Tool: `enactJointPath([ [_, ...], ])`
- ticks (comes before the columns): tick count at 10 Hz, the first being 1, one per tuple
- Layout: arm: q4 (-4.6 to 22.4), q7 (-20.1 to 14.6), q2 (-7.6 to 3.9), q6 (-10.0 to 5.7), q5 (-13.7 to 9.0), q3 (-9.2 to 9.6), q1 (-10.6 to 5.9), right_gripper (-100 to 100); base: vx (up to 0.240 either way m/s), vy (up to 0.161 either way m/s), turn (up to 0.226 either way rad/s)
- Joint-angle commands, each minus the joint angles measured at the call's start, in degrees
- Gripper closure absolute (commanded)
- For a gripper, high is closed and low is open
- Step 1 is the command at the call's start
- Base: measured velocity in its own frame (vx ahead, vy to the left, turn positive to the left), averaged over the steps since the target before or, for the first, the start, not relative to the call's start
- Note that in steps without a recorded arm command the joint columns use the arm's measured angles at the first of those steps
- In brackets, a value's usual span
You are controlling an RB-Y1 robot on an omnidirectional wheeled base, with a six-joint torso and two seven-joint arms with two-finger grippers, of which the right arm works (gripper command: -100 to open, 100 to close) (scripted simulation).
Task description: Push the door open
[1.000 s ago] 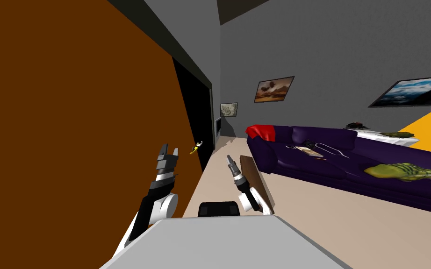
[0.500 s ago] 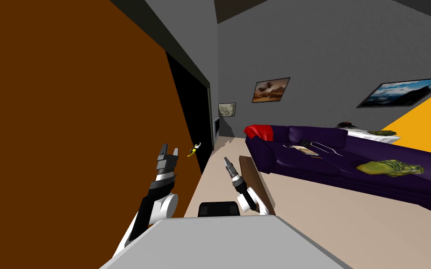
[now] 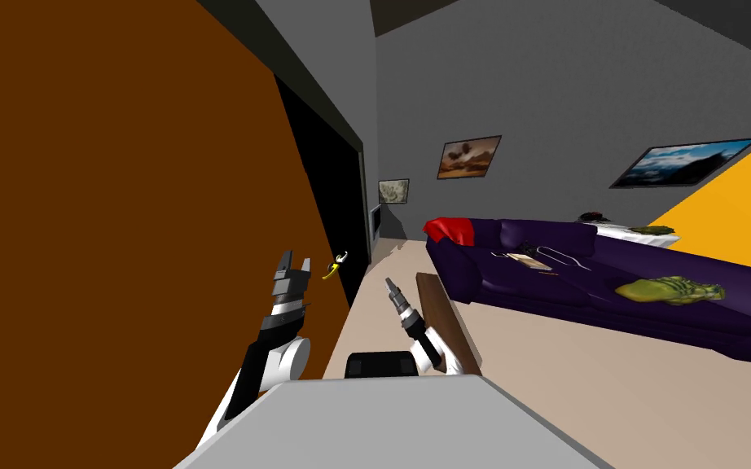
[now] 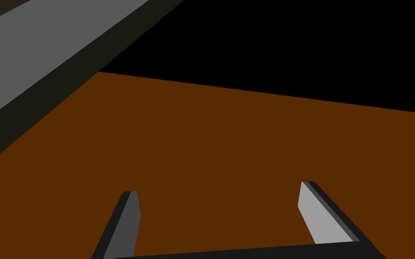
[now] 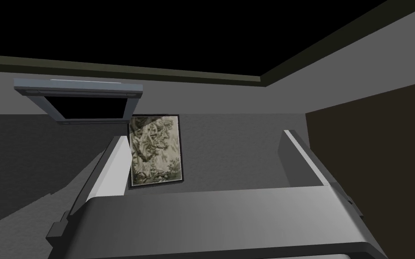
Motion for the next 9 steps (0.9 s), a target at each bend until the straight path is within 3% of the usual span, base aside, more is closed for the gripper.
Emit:
enactJointPath([
  [1, 1.7, -0.65, -0.02, -0.37, 0.55, 0.71, -0.72, -100, 0.081, 0.008, -0.057],
  [6, 9.44, -3.25, 0.53, -1.86, 2.8, 3.51, -3.93, -100, 0.126, 0.005, -0.048],
  [9, 11.52, -3.95, 0.78, -2.26, 3.4, 4.27, -4.8, -100, 0.089, 0.002, -0.004],
])
